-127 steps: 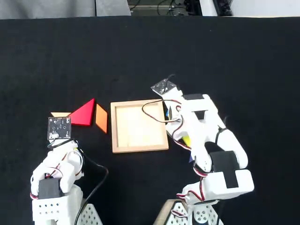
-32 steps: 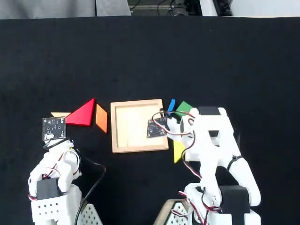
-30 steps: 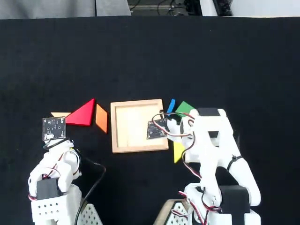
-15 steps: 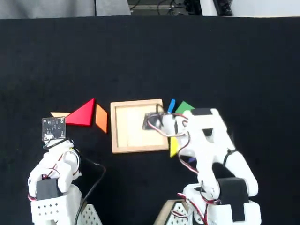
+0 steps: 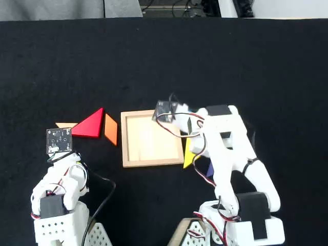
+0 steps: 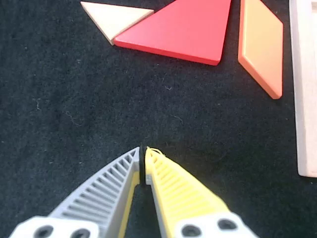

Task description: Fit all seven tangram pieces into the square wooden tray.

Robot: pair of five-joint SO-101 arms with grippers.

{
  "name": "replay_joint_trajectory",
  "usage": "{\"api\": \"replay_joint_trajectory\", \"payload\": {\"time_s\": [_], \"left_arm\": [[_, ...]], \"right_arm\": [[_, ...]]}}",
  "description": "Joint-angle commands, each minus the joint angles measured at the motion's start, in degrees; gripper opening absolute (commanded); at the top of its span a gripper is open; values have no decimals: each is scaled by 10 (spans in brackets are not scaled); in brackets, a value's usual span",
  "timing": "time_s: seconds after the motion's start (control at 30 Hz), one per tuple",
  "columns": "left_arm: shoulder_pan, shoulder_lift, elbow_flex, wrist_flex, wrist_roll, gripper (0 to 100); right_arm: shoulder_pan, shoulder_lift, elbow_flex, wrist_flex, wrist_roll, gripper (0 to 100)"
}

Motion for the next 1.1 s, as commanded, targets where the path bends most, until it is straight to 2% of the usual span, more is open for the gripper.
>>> {"api": "replay_joint_trajectory", "payload": {"time_s": [0.0, 0.07, 0.27, 0.43, 0.7, 0.83, 1.07], "left_arm": [[-7, -2, 7, 1, 3, 30], [-7, -2, 7, 1, 4, 30], [-7, -2, 7, 0, 4, 30], [-7, -2, 7, -1, 4, 30], [-7, -2, 7, -1, 4, 30], [-7, -2, 7, -1, 4, 30], [-7, -2, 7, -1, 4, 30]], "right_arm": [[-6, -1, -29, 51, 113, 337], [-3, 0, -22, 52, 166, 384], [-2, 0, -23, 51, 247, 364], [0, 3, -3, 6, 299, 367], [16, 73, 11, -37, 396, 364], [41, 94, 4, -37, 423, 364], [39, 96, 14, -69, 437, 364]]}}
